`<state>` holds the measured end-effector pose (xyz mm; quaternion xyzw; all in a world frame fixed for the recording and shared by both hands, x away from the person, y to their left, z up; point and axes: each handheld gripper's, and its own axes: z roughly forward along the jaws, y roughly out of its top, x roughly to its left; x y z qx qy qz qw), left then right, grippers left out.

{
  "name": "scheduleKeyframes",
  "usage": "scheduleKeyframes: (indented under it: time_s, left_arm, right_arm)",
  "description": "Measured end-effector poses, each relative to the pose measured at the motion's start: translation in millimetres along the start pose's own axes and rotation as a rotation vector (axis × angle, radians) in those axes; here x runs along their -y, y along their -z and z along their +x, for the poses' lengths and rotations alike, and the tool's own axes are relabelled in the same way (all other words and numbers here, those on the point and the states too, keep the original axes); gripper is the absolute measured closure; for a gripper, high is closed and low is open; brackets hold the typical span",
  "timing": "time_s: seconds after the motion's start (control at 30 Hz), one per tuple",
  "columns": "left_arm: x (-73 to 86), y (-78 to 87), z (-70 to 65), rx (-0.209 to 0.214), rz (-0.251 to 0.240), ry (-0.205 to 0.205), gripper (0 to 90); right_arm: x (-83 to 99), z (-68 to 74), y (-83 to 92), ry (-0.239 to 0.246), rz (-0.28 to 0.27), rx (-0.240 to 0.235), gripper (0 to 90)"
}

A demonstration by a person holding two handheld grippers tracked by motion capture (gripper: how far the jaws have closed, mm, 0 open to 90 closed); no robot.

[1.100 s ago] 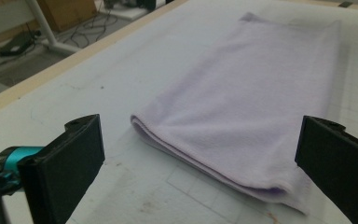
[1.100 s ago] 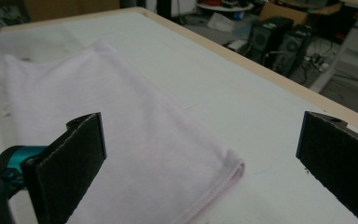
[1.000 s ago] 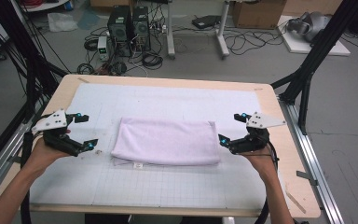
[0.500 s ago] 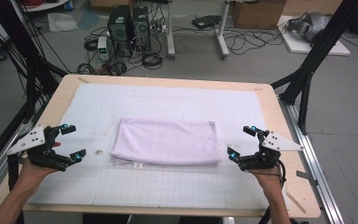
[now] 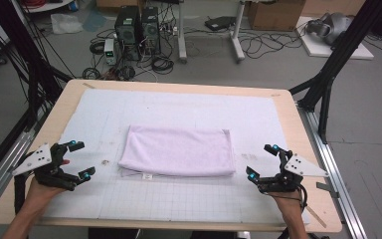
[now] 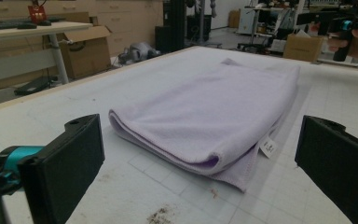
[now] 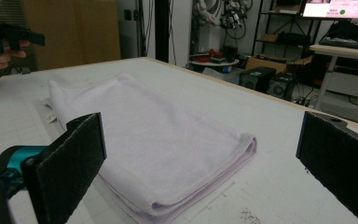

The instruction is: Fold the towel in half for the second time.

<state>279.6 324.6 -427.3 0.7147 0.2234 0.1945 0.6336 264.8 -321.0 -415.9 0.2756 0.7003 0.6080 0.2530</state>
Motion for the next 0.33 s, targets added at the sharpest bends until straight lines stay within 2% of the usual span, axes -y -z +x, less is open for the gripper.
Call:
scheduleKeyframes:
  time_s: [0.33]
  left_arm:
    - [3.0,-0.2,-1.3,0.003,-0.002,0.005,1.7]
  right_arm:
    - [-0.2,0.5,0.4,0.005,-0.004,0.008,0.5]
